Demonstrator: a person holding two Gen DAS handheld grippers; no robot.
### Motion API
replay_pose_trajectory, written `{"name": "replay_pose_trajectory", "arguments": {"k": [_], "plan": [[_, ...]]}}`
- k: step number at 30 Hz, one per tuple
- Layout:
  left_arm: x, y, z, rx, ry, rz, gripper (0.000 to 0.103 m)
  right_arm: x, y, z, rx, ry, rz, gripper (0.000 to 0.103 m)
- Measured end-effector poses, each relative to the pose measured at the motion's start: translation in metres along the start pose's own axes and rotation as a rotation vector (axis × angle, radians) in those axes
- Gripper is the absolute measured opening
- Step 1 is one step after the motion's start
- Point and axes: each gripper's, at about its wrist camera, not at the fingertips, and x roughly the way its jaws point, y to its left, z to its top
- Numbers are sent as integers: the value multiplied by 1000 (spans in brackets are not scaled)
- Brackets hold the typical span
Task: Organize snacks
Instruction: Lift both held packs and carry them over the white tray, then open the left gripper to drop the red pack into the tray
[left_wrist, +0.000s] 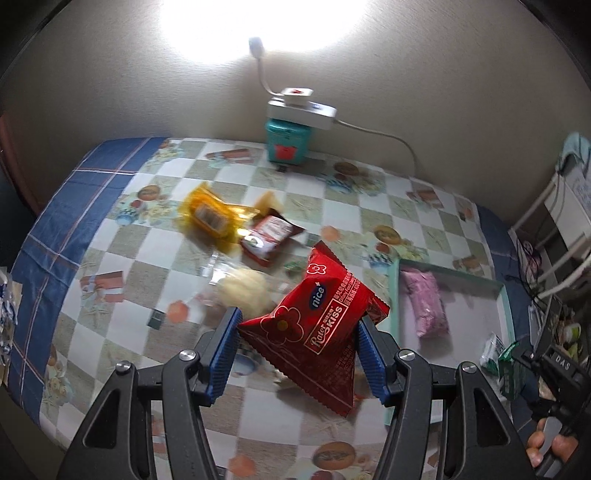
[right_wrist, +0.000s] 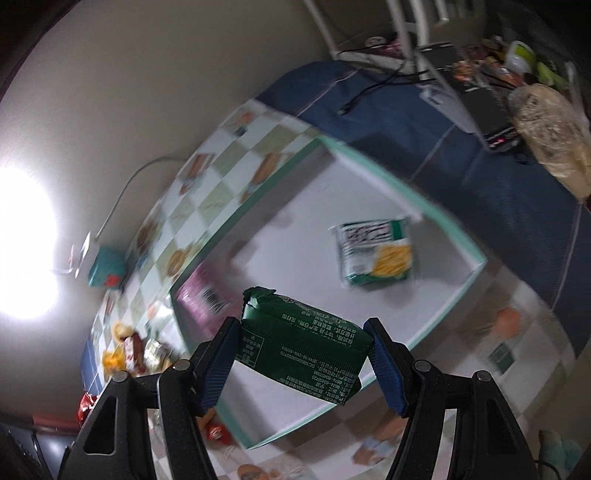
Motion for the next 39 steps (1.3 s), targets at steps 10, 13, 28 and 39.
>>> {"name": "replay_pose_trajectory", "arguments": {"k": [10, 13, 28, 39], "plan": [[13, -66, -19, 127, 41, -33, 62, 2, -35, 15, 48, 0, -43, 71], [19, -83, -26, 158, 59, -40, 62, 7, -40, 17, 53, 14, -49, 71], [72, -165, -67, 360, 179, -54, 63, 40, -35, 8, 17, 106, -72, 72], [89, -171, -74, 357, 185, -75, 63, 58, -18, 3, -44, 142, -84, 72]]}}
